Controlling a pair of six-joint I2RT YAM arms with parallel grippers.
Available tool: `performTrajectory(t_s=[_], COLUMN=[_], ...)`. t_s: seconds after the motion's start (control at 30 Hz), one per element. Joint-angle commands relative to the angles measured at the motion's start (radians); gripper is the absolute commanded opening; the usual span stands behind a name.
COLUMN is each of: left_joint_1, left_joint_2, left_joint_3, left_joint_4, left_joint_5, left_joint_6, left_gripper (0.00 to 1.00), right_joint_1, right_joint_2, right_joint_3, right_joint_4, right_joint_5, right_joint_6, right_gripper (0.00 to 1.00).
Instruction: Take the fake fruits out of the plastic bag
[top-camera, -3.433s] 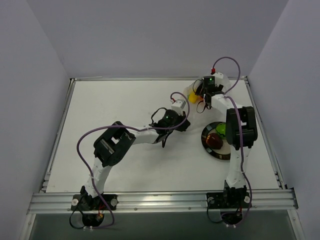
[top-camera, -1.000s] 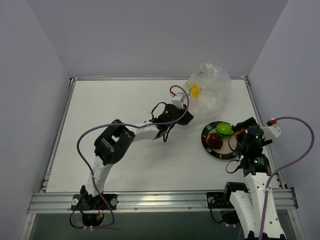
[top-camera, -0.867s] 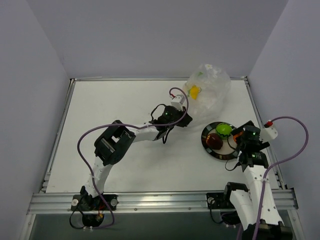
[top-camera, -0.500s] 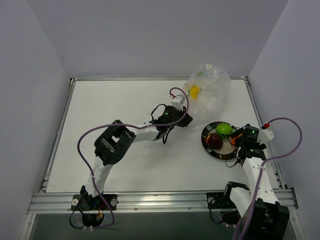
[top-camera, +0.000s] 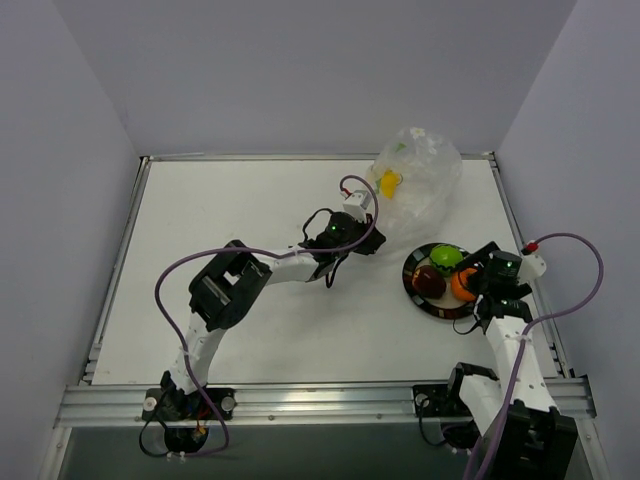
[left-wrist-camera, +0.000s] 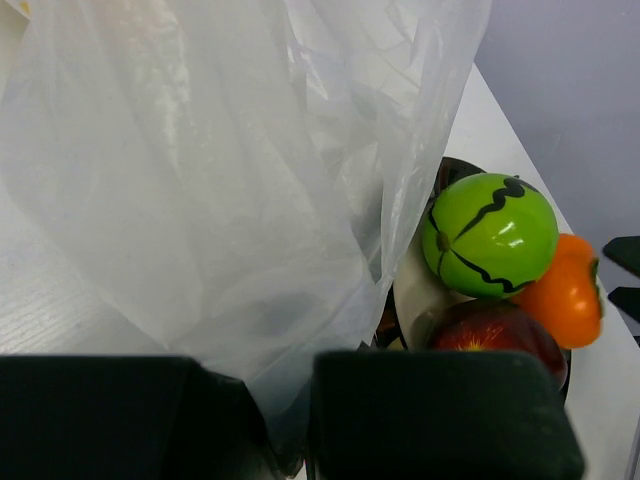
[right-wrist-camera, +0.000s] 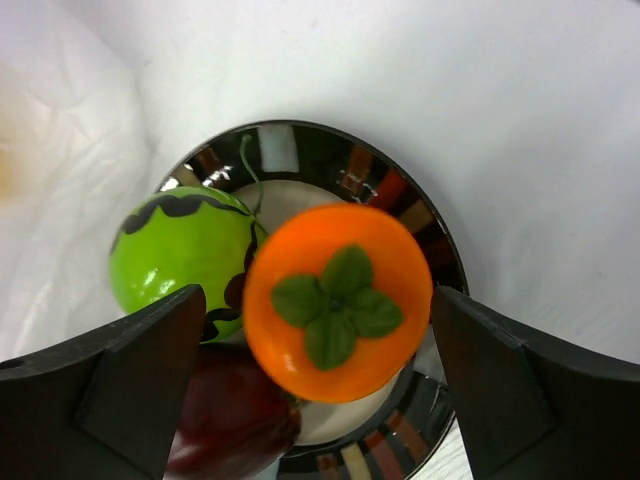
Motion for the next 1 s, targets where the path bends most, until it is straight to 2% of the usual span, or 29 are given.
performTrajectory(t_s=[0.0, 0.17, 0.27, 0.3, 0.37, 0.4, 0.47, 0.5, 0.53, 0.57, 0.63, 0.83, 0.97], left_joint_1=[-0.008, -0.008, -0.008, -0.007, -0.007, -0.007, -0.007, -0.007, -0.007, -0.007, -0.007, -0.005, 0.001], left_joint_2=[-0.043, -0.049, -0.058, -0.060, -0.064, -0.064, -0.069, -0.071, -0.074, -0.080, -0.087, -0.124, -0.120], left_joint_3=[0.008, -0.001, -0.011, -0.012, -0.017, -0.021, -0.029, -0.038, -0.043, -0.049, -0.066, -0.107, -0.106], left_joint_4=[0.035, 0.034, 0.032, 0.031, 0.031, 0.034, 0.039, 0.039, 0.040, 0.039, 0.036, 0.011, -0.004], left_joint_5=[-0.001, -0.003, -0.007, -0.012, -0.016, -0.023, -0.026, -0.030, -0.041, -0.046, -0.062, -0.104, -0.112], left_joint_6=[0.013, 0.010, 0.011, 0.011, 0.008, 0.005, -0.004, -0.007, -0.010, -0.012, -0.012, -0.004, -0.004], left_gripper=[0.02, 0.02, 0.02, 0.02, 0.02, 0.02, 0.02, 0.02, 0.02, 0.02, 0.02, 0.02, 0.02], right_joint_1=[-0.008, -0.006, -0.001, 0.012, 0.043, 0.096, 0.188, 0.245, 0.381, 0.440, 0.564, 0.586, 0.569], right_joint_2=[-0.060, -0.086, -0.126, -0.137, -0.132, -0.114, -0.016, 0.028, 0.123, 0.174, 0.344, 0.706, 0.848], right_joint_3=[0.081, 0.115, 0.170, 0.188, 0.248, 0.270, 0.335, 0.355, 0.378, 0.436, 0.500, 0.688, 0.771], right_joint_4=[-0.023, -0.047, -0.049, -0.032, -0.003, 0.056, 0.087, 0.121, 0.130, 0.135, 0.158, 0.295, 0.345], right_joint_5=[-0.015, -0.041, -0.093, -0.107, -0.179, -0.201, -0.192, -0.163, -0.126, -0.018, 0.041, 0.093, 0.161], right_joint_6=[-0.026, -0.036, -0.056, -0.073, -0.095, -0.105, -0.139, -0.159, -0.205, -0.228, -0.280, -0.349, -0.346], right_gripper=[0.91, 0.92, 0.84, 0.65, 0.45, 0.27, 0.20, 0.20, 0.20, 0.20, 0.20, 0.21, 0.21])
